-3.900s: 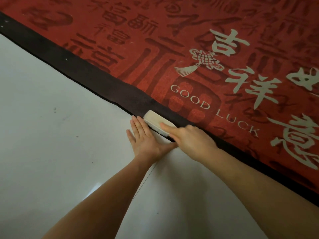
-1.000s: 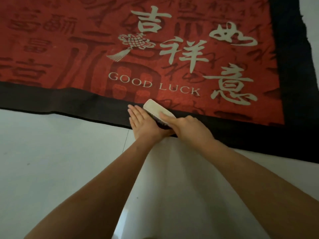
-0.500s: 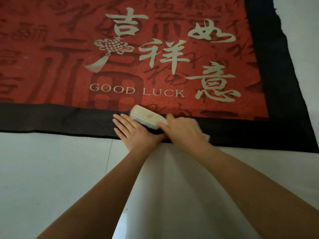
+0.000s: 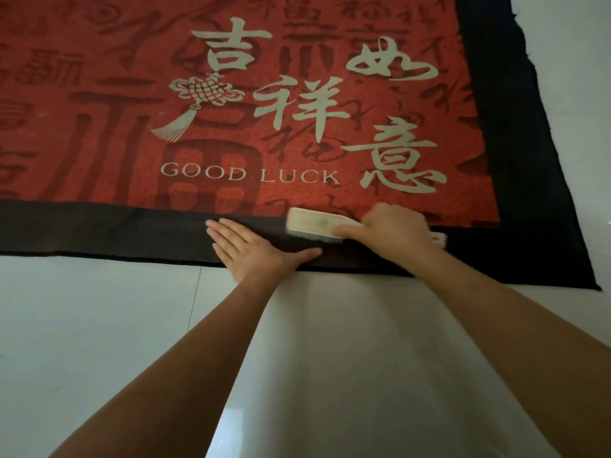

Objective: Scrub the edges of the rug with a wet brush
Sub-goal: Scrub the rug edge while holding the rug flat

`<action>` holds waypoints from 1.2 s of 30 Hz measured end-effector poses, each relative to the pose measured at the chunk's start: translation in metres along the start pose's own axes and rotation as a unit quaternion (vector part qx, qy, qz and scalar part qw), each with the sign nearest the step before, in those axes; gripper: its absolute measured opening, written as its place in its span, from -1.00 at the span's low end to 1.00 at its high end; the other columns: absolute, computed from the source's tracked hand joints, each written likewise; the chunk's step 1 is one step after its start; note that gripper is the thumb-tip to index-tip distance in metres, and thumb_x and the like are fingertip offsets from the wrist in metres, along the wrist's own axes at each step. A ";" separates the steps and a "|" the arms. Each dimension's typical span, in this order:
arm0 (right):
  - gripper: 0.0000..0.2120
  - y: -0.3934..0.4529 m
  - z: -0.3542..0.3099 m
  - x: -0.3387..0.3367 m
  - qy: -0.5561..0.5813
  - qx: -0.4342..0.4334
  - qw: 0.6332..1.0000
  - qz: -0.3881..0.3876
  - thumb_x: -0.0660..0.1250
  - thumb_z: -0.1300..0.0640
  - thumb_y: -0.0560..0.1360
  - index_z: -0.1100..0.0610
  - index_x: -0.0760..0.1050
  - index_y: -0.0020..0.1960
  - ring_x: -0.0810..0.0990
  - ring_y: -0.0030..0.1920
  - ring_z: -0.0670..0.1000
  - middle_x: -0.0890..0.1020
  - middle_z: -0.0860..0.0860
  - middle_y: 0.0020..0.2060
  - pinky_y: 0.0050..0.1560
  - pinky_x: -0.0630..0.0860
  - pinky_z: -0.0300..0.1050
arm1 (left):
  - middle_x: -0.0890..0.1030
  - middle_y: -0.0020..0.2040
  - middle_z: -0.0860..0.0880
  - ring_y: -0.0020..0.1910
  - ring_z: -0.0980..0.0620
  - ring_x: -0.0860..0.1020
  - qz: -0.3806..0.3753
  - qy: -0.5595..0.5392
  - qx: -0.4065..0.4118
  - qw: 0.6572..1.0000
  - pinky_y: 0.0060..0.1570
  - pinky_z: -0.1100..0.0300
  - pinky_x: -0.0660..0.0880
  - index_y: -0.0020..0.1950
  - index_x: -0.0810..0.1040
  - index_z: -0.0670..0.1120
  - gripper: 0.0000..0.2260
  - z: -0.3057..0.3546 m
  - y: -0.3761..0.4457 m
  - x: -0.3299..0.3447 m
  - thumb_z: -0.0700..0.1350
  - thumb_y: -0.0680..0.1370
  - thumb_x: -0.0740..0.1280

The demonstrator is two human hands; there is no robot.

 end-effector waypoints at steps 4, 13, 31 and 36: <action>-0.34 0.000 0.003 -0.002 0.007 0.014 0.999 0.029 0.15 -0.50 0.38 0.12 0.49 -0.31 0.48 -0.35 0.00 0.51 -0.05 -0.40 -0.27 0.32 -0.10 | -0.41 0.51 -0.29 0.51 -0.20 -0.41 0.001 0.013 0.011 1.000 0.47 -0.03 -0.34 0.48 -0.44 -0.31 0.48 0.007 0.001 0.001 0.55 0.10 0.39; -0.33 -0.007 0.037 -0.014 -0.002 0.026 0.999 -0.041 0.18 -0.53 0.32 0.10 0.45 -0.41 0.54 -0.36 0.04 0.53 -0.01 -0.44 -0.27 0.38 -0.10 | -0.44 0.50 -0.27 0.50 -0.18 -0.42 0.001 0.013 0.028 1.000 0.45 -0.01 -0.36 0.48 -0.46 -0.28 0.49 -0.002 0.004 0.003 0.56 0.08 0.39; -0.44 0.009 0.036 -0.018 -0.003 -0.071 0.997 0.006 0.23 -0.43 0.41 0.10 0.48 -0.28 0.58 -0.21 0.07 0.62 0.05 -0.25 -0.21 0.40 -0.11 | -0.05 0.61 -0.06 0.58 0.06 -0.14 -0.156 0.272 0.681 0.662 0.51 0.21 -0.29 0.61 -0.06 -0.11 -0.37 0.102 -0.096 0.072 0.14 0.67 0.08; -0.39 0.012 0.014 -0.003 0.036 -0.073 0.996 0.020 0.21 -0.46 0.39 0.12 0.43 -0.31 0.50 -0.27 0.03 0.49 -0.04 -0.35 -0.21 0.38 -0.09 | 0.03 0.60 -0.14 0.59 -0.04 -0.09 -0.118 0.301 0.710 0.626 0.52 0.10 -0.28 0.60 -0.05 -0.15 -0.39 0.112 -0.088 0.093 0.14 0.67 0.03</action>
Point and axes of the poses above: each hand's wrist, its own y-axis towards the middle knuckle, its own x-axis out of the palm, z = x × y, the point moved 9 cm from there along y, towards the middle knuckle
